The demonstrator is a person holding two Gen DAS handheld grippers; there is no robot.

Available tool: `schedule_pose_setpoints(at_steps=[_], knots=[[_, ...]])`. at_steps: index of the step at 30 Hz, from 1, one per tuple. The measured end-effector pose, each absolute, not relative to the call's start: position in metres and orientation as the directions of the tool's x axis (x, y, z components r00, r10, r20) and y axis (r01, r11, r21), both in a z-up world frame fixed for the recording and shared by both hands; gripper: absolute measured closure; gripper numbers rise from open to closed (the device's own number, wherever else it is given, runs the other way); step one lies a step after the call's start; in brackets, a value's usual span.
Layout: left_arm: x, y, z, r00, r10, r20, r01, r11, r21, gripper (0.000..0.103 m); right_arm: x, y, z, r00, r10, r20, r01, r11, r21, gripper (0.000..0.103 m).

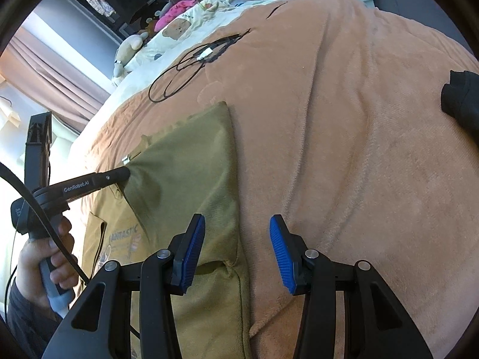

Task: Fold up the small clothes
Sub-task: 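Open the left gripper and raise it from the shirt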

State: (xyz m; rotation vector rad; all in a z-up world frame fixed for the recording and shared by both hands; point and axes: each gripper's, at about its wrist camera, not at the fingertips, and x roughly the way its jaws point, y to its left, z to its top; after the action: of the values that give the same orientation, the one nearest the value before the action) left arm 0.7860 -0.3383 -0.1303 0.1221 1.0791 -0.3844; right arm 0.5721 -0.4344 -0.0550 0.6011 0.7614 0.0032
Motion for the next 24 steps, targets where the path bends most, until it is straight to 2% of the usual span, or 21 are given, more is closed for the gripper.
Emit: schedule_pose_setpoints(at_steps=[7, 13, 16, 19, 24], knots=[[0.802, -0.321, -0.154, 0.386, -0.243, -0.89, 0.331, 0.937, -0.112, 0.097, 0.577, -0.43, -0.053, 0.728, 0.213, -0.652, 0.2, 0.843, 0.498, 0.06], [0.806, -0.317, -0.175, 0.371, -0.19, -0.909, 0.307, 0.949, -0.073, 0.095, 0.582, -0.43, -0.054, 0.719, 0.209, -0.662, 0.208, 0.845, 0.493, 0.06], [0.806, -0.315, -0.173, 0.381, -0.155, -0.911, 0.295, 0.955, -0.039, 0.079, 0.582, -0.432, -0.054, 0.719, 0.215, -0.662, 0.208, 0.841, 0.499, 0.06], [0.803, -0.306, -0.166, 0.382, -0.181, -0.906, 0.272, 0.959, -0.076, 0.067, 0.582, -0.431, -0.054, 0.718, 0.215, -0.662, 0.206, 0.843, 0.497, 0.06], [0.794, -0.301, -0.16, 0.376, -0.21, -0.903, 0.263, 0.958, -0.113, 0.064, 0.584, -0.428, -0.054, 0.717, 0.22, -0.661, 0.192, 0.849, 0.491, 0.06]])
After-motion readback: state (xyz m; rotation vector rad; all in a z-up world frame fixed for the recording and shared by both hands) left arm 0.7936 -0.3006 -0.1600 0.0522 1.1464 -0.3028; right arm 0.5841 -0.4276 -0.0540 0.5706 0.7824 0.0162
